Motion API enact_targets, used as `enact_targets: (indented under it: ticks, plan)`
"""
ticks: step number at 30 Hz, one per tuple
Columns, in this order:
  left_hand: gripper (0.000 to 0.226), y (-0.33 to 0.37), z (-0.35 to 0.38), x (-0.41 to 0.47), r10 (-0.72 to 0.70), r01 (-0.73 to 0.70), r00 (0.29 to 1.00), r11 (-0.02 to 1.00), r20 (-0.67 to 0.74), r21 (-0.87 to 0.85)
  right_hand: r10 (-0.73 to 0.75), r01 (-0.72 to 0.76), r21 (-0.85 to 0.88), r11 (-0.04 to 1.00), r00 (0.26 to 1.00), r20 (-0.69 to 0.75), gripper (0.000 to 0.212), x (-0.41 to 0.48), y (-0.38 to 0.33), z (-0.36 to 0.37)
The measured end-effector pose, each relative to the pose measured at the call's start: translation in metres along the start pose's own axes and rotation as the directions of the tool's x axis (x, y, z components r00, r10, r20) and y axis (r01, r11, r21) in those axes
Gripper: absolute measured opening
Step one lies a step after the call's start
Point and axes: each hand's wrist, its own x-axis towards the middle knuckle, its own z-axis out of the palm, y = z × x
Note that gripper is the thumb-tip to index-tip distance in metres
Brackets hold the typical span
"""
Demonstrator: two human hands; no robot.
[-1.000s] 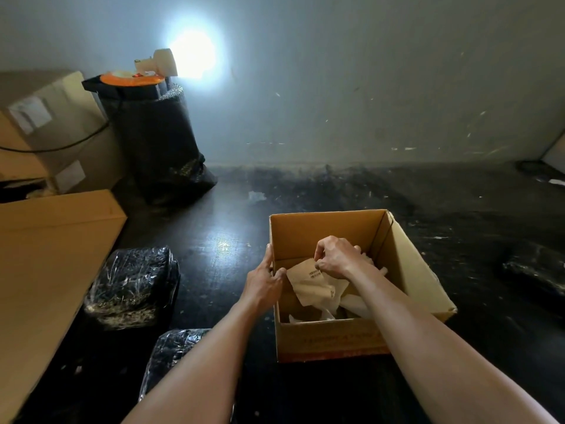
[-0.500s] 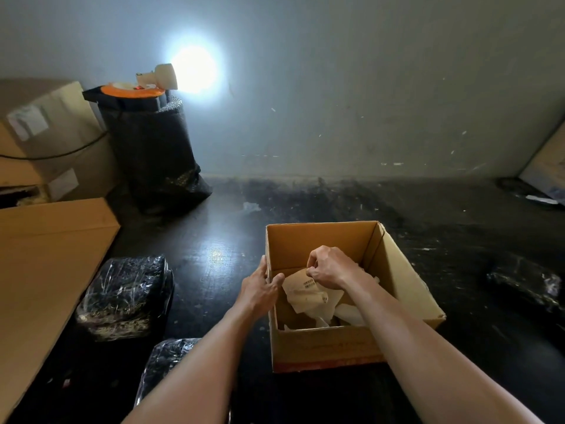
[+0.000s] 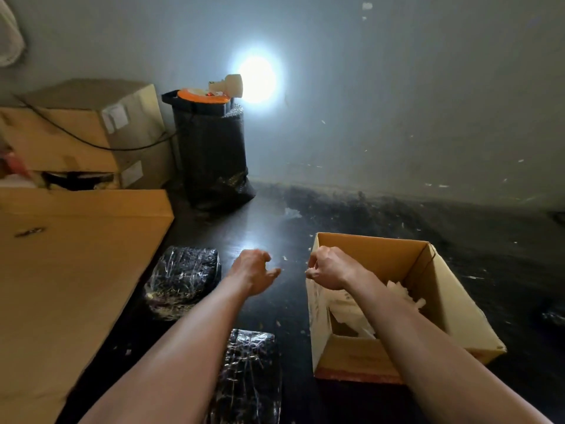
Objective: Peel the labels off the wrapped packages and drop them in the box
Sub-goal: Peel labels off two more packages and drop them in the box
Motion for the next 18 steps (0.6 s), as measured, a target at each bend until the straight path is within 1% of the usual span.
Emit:
enact_targets:
  ticks: [5,10,14,18]
  plan:
    - [0.054,-0.065,-0.036,-0.004,-0.048,0.048,0.999,0.998,-0.006,0.033,-0.014,0.016,-0.052,0.999,0.999,0.047,0.031,0.025,-0.062,0.016]
    - [0.038,-0.129,-0.065,0.002,-0.087,0.085,0.996,0.993,0.019,0.081,-0.034,0.045,-0.08,0.996,0.99,0.133,0.032,0.05,-0.12,0.04]
    - [0.042,-0.181,-0.074,0.011,-0.104,0.099,0.994,0.989,0.033,0.114,-0.023,0.038,-0.072,0.997,0.981,0.194,0.032,0.07,-0.158,0.066]
    - [0.049,-0.234,-0.069,0.024,-0.139,0.131,0.989,0.981,0.046,0.147,0.024,-0.017,-0.034,0.999,0.972,0.233,0.038,0.089,-0.183,0.098]
